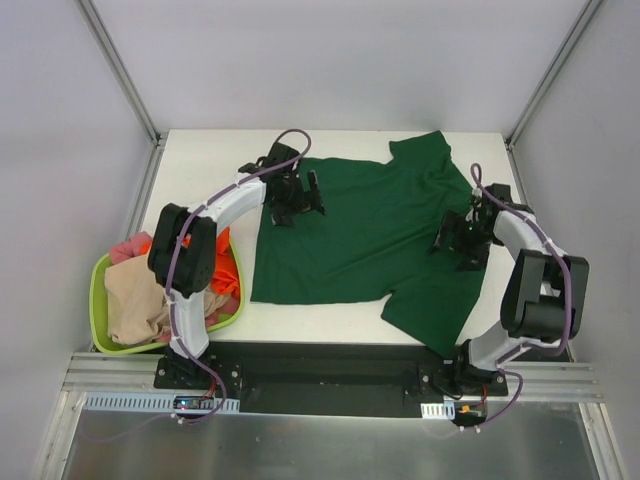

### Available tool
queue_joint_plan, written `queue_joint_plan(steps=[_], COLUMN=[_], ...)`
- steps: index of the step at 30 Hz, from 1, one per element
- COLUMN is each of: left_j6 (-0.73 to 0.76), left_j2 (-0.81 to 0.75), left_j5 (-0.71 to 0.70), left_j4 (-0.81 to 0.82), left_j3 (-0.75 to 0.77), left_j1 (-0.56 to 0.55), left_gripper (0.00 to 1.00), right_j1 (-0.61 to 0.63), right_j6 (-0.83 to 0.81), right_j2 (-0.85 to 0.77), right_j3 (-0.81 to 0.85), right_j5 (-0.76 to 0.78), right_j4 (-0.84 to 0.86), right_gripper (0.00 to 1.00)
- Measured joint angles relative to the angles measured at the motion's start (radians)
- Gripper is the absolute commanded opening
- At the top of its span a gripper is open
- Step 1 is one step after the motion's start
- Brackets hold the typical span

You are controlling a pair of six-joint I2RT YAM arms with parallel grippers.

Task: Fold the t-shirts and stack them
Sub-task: Flatten out the tshirt

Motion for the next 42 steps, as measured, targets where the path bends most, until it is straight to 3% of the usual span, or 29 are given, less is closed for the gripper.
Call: queue_joint_plan(steps=[6,23,28,31,35,42], left_j6=[0.023,0.038,0.029,0.034,0.074,0.104], left_j2=[0.177,0.459,0.503,0.493,0.393,-0.116], left_j5=[-0.002,0.042,0.073,0.083,0.075,-0.078], left_j4=[-0.006,-0.103,-0.096,-0.088,-0.092,-0.107], left_j3=[0.062,0.491,0.565,0.547,0.415,-0.024], left_j1=[0.087,0.164,0.180,0.180,0.167,0.035], left_gripper=[0.99,0.99,0.99,0.99,0.99,0.99], right_j1=[-0.006,-0.068,-0.068,-0.068,-0.068,-0.073], right_j6=[0.008,-0.079,-0.093,-0.091,-0.062,0.074], right_j2=[0.161,0.473,0.474,0.415,0.222,-0.296], right_j3=[-0.012,0.415,0.426,0.369,0.266,0.056], right_j5=[-0.005,0.048,0.048,0.049,0.055,0.092], right_j4=[0.021,-0.115,-0.106,-0.090,-0.080,-0.031], right_gripper=[0.96,0.96,0.96,0.96,0.96,0.96])
